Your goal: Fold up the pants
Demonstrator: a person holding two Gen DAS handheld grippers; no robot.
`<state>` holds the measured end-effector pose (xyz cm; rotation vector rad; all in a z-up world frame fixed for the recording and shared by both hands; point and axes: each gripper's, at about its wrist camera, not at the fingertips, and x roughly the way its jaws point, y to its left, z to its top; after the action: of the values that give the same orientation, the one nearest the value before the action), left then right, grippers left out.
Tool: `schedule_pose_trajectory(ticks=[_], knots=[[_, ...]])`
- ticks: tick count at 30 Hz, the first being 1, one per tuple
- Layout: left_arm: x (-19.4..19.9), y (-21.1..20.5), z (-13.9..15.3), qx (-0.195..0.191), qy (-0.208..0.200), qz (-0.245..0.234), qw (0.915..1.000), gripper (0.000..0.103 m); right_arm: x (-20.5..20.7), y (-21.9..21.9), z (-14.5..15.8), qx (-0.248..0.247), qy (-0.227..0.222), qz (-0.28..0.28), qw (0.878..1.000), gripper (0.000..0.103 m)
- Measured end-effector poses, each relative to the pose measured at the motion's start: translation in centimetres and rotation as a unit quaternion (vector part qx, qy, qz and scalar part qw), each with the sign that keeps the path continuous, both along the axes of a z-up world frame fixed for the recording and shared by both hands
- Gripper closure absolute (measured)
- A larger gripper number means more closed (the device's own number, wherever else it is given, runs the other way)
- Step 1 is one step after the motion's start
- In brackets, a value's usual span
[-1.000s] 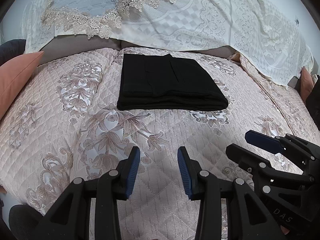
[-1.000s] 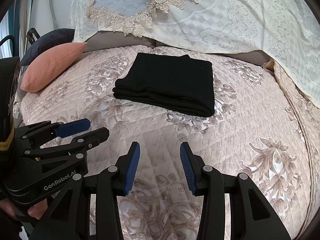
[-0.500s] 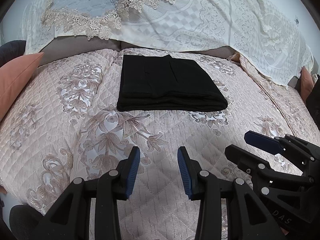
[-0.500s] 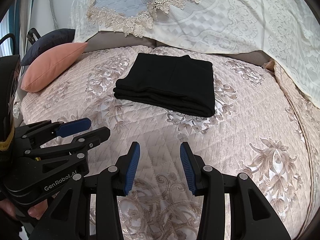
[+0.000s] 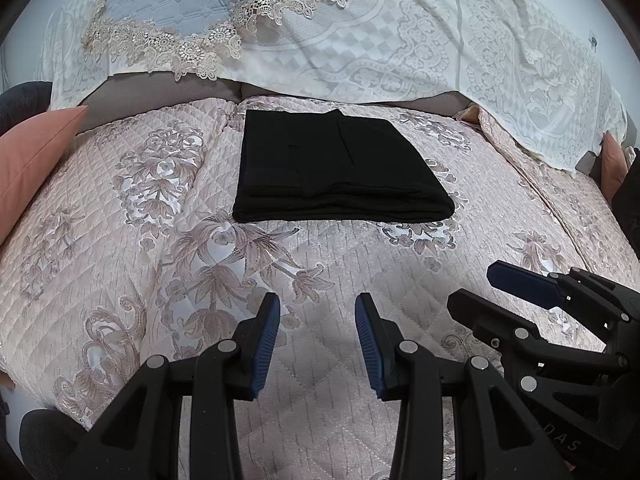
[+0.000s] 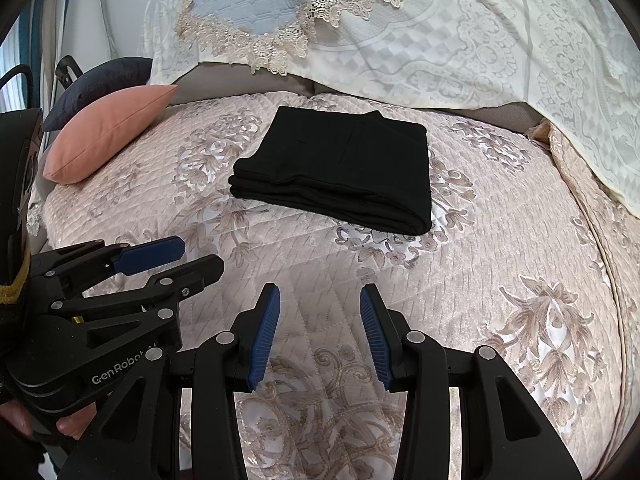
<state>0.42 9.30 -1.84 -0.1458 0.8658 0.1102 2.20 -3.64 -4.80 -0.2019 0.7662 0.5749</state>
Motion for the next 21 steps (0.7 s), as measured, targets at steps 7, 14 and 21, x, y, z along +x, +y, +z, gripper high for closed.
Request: schedule_pose_trajectory(ticks=[7, 14, 21], knots=[[-0.04, 0.00, 0.05, 0.002, 0.000, 0.000, 1.0000, 0.062, -0.04, 0.03, 0.01, 0.000, 0.000, 0.002, 1.000, 0.061], [-0.11, 0.12, -0.09, -0.001, 0.002, 0.000, 1.0000, 0.062, -0.09, 0.11, 0.02, 0.000, -0.002, 0.003, 1.000, 0.061], [-0.04, -0.04, -0.05, 0.010, 0.000, 0.002, 0.9999, 0.062, -0.15, 0.15, -0.01, 0.000, -0.001, 0.004, 1.000, 0.061]])
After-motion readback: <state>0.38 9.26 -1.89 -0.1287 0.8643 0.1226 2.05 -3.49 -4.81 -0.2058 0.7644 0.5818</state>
